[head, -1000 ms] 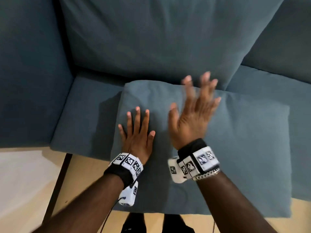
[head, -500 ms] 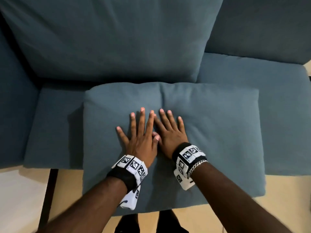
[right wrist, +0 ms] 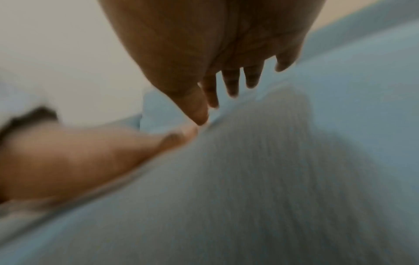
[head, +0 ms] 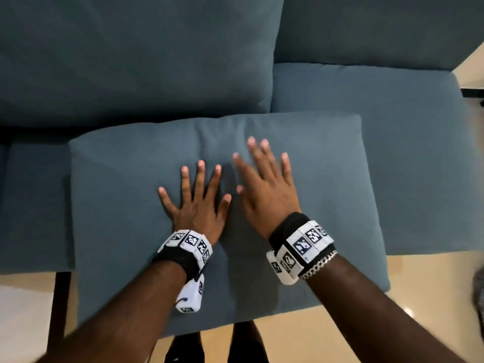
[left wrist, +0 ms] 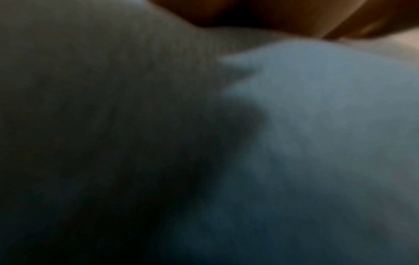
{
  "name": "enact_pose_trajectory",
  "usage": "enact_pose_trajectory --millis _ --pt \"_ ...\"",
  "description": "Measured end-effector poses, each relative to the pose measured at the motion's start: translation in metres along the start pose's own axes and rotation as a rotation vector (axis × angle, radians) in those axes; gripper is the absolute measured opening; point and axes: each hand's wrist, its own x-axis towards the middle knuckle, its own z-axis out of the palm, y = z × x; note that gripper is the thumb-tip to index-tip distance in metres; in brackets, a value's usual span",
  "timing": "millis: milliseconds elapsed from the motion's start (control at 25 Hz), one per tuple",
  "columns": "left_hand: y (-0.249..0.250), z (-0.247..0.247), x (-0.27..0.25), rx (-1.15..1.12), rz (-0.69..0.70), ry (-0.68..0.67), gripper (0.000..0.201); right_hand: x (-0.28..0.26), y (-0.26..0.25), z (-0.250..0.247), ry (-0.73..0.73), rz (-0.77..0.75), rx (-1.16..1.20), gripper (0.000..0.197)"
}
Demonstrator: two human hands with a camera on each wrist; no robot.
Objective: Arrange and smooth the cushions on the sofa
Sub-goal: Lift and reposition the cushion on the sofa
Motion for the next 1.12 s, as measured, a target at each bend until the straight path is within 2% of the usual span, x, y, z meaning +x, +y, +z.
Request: enact_pose_trajectory --millis 80,120,160,240,280,320,360,400,480,520,560,600,640,680,720,760,800,880,920,960,1000,1040,1080,1120 --pt "0.001 0.005 0.016 -0.007 -0.010 -0.037 0.064 0.001 0.015 -0.032 0.286 0.129 0.170 0.068" --pt "0.003 0.007 0.022 -0.002 -0.023 -0.057 0.064 -0.001 0.032 -0.029 0.330 0.165 0.150 0.069" --pt "0.005 0.009 0.029 0.006 -0.040 -0.084 0.065 -0.002 0.048 -0.017 0.232 0.164 0.048 0.069" --pt "0.006 0.009 0.032 0.014 -0.087 -0.144 0.069 -0.006 0.066 0.018 -0.260 0.132 -0.107 0.067" --pt "0.008 0.011 0.034 0.024 -0.092 -0.154 0.070 -0.003 0.075 0.026 -0.406 0.151 -0.124 0.067" --pt "0.008 0.012 0.038 0.036 -0.090 -0.166 0.071 0.004 0.079 0.022 -0.446 0.177 -0.087 0.067" --pt "0.008 0.012 0.041 0.031 -0.097 -0.180 0.071 0.014 0.080 0.007 -0.380 0.177 -0.004 0.066" --pt "0.007 0.012 0.043 0.020 -0.105 -0.191 0.072 0.019 0.080 -0.017 -0.254 0.187 0.101 0.065" --pt "0.007 0.012 0.048 0.015 -0.106 -0.210 0.072 0.018 0.100 -0.050 0.178 0.277 0.316 0.064" --pt "0.007 0.013 0.047 0.020 -0.108 -0.219 0.073 0.010 0.120 -0.051 0.298 0.330 0.327 0.067" --pt "0.008 0.012 0.048 0.023 -0.112 -0.228 0.074 0.003 0.140 -0.044 0.246 0.338 0.233 0.071" --pt "0.009 0.010 0.049 0.019 -0.120 -0.245 0.074 -0.004 0.152 -0.031 0.034 0.308 0.089 0.072" --pt "0.010 0.009 0.046 0.026 -0.127 -0.267 0.075 -0.014 0.162 -0.014 -0.242 0.271 -0.008 0.072" --pt "0.011 0.010 0.043 0.022 -0.125 -0.274 0.075 -0.017 0.177 -0.003 -0.433 0.246 -0.055 0.073" --pt "0.011 0.012 0.044 0.028 -0.118 -0.267 0.076 -0.012 0.188 -0.007 -0.502 0.248 -0.041 0.074" --pt "0.010 0.013 0.046 0.045 -0.113 -0.271 0.077 -0.003 0.193 -0.022 -0.433 0.238 0.041 0.075" --pt "0.007 0.013 0.047 0.042 -0.125 -0.282 0.077 0.007 0.192 -0.046 -0.241 0.222 0.145 0.073" --pt "0.008 0.012 0.049 0.023 -0.132 -0.291 0.077 0.011 0.196 -0.085 0.359 0.280 0.350 0.066" --pt "0.006 0.014 0.049 0.024 -0.126 -0.284 0.077 0.003 0.203 -0.084 0.528 0.321 0.365 0.065" --pt "0.006 0.014 0.050 0.030 -0.127 -0.281 0.077 -0.003 0.207 -0.074 0.509 0.369 0.297 0.067" --pt "0.006 0.012 0.050 0.034 -0.128 -0.288 0.076 -0.013 0.202 -0.053 0.297 0.426 0.221 0.072" --pt "0.007 0.010 0.049 0.042 -0.132 -0.303 0.075 -0.026 0.199 -0.023 -0.017 0.448 0.147 0.078" --pt "0.008 0.010 0.047 0.048 -0.134 -0.322 0.074 -0.033 0.205 -0.004 -0.243 0.468 0.106 0.079" --pt "0.009 0.012 0.046 0.048 -0.136 -0.323 0.073 -0.032 0.210 -0.006 -0.353 0.500 0.127 0.076"
